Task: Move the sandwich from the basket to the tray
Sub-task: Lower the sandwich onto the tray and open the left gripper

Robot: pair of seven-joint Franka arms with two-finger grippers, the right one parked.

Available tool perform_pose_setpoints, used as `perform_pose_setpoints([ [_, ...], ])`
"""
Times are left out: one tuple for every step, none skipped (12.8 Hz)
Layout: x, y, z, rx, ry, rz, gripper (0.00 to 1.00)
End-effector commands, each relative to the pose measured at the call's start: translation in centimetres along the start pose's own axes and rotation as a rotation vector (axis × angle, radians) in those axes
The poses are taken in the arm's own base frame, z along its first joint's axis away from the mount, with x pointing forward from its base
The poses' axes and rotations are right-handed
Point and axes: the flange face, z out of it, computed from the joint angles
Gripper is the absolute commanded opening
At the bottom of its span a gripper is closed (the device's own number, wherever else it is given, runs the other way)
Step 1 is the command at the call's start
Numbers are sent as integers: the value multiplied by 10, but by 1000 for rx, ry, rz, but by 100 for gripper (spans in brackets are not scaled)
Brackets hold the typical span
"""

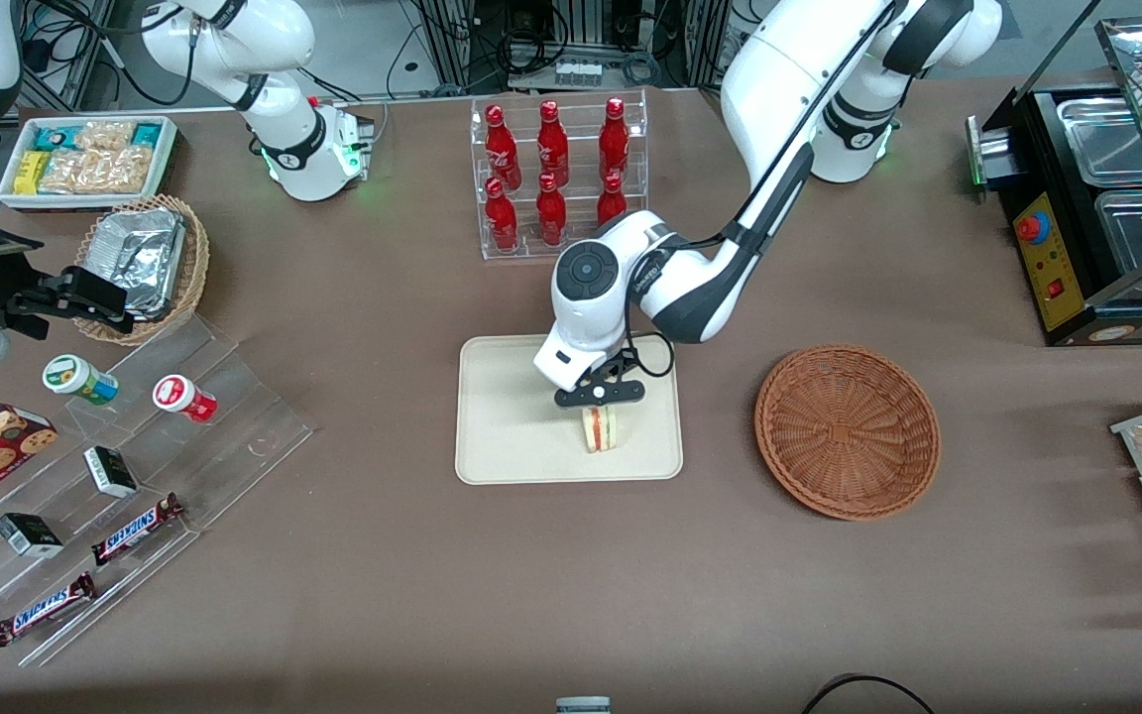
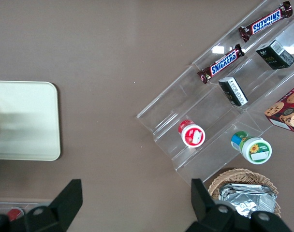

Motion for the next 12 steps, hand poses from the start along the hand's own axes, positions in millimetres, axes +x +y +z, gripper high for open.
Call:
perform_pose_setpoints([
  [5, 8, -2, -25, 24, 18, 93],
  [4, 9, -3, -28, 25, 18, 100],
  [5, 9, -6, -28, 27, 18, 100],
  [3, 10, -9, -27, 26, 19, 100],
  [-4, 15, -10, -27, 26, 30, 100],
  [-4, 16, -12, -29, 28, 30, 100],
  [-2, 15, -12, -31, 29, 28, 100],
  [-2, 16, -18, -35, 36, 31, 100],
  [1, 13, -41, -46, 55, 27, 100],
  [3, 6, -61, -29, 52, 18, 100],
  [4, -2, -88, -10, 52, 11, 100],
  [6, -13, -116, 2, 57, -1, 100],
])
